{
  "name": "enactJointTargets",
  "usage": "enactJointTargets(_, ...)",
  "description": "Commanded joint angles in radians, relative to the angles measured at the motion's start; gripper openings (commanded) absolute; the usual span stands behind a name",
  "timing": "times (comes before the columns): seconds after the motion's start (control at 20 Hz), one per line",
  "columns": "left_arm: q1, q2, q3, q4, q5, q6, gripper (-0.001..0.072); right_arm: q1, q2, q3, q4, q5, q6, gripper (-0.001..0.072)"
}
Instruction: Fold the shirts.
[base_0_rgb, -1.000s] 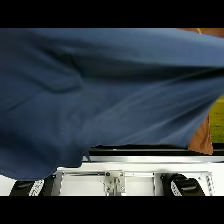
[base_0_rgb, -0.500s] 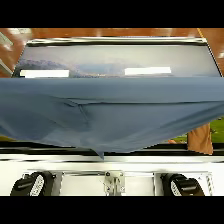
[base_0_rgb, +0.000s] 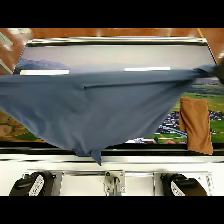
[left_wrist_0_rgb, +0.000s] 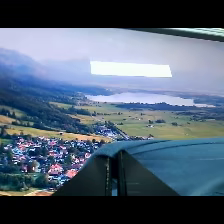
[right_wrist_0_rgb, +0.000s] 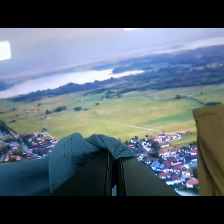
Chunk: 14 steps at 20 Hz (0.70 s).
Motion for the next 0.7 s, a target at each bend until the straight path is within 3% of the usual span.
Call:
enactJointTargets(0.0,0.001,-0.11,-0.132,-0.03,0.184,0.026,0.0037,-0.001,-0.207,0.001,0.026,-0.197,0.043,0.0065)
enactJointTargets(0.2,-0.002,-0.329,-0.195,-0.141,0.253,0.041,0.0037,-0.001,-0.446,0.001,0.08,-0.373,0.079,0.0064)
enactJointTargets(0.35,-0.027,-0.496,-0.195,-0.142,0.272,0.055,0.0037,-0.001,-0.611,0.001,0.082,-0.476,0.079,0.0065)
enactJointTargets(0.65,-0.129,-0.749,-0.195,-0.149,0.257,0.052,0.0039,0.0,-0.806,0.001,0.221,-0.476,0.079,0.0096)
